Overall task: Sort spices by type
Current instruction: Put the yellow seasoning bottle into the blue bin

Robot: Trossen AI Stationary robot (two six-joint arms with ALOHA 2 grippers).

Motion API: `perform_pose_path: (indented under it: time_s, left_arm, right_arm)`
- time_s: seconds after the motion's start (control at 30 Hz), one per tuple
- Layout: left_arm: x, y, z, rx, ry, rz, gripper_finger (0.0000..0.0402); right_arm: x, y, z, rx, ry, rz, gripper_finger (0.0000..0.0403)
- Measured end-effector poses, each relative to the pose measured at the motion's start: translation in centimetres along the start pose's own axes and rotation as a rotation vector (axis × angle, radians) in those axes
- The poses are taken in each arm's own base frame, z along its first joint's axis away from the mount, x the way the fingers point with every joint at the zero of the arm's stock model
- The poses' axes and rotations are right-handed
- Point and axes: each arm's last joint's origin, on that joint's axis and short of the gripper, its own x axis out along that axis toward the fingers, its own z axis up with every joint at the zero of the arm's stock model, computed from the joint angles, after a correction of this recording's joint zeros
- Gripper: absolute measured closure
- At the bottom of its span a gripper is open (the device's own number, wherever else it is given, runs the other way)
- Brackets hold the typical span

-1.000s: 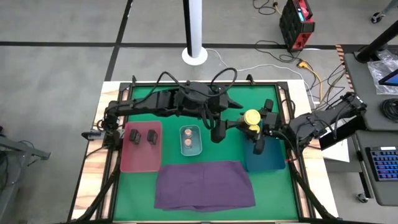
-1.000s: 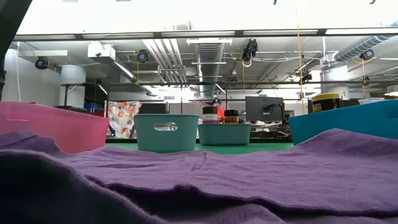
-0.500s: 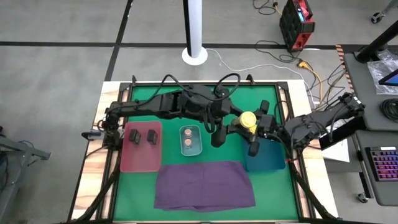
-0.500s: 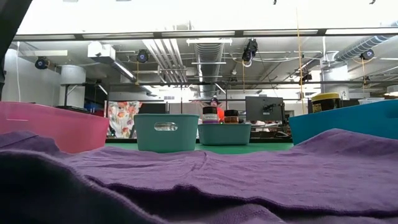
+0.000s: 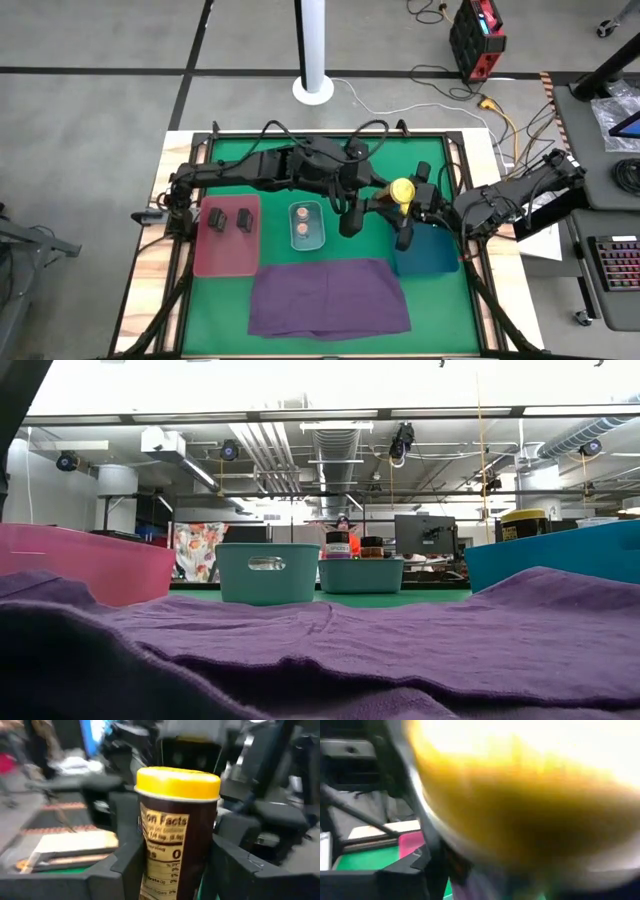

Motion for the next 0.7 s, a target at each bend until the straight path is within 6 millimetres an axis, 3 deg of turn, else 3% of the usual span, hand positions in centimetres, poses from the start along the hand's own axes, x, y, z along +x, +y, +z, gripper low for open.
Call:
perform_pose_path:
  time_s: [0.2,0.53,0.7]
  left_arm:
    - [0.26,-0.02,-0.28,-0.001,0.012,-0.009,0.0236]
    - [0.19,0.01,-0.03,0.009,-0.01,-0.001,0.0236]
    - [-0.13,0.08,0.32,0.028,-0.029,0.026,0.0236]
  right_arm:
    - [0.01,0.04,-0.03,-0.007,0.0,0.002,0.0131]
    - [-0.04,-0.04,-0.03,-0.01,0.001,-0.012,0.0167]
    - [-0.05,-0.11,0.12,0.02,-0.005,-0.02,0.0154]
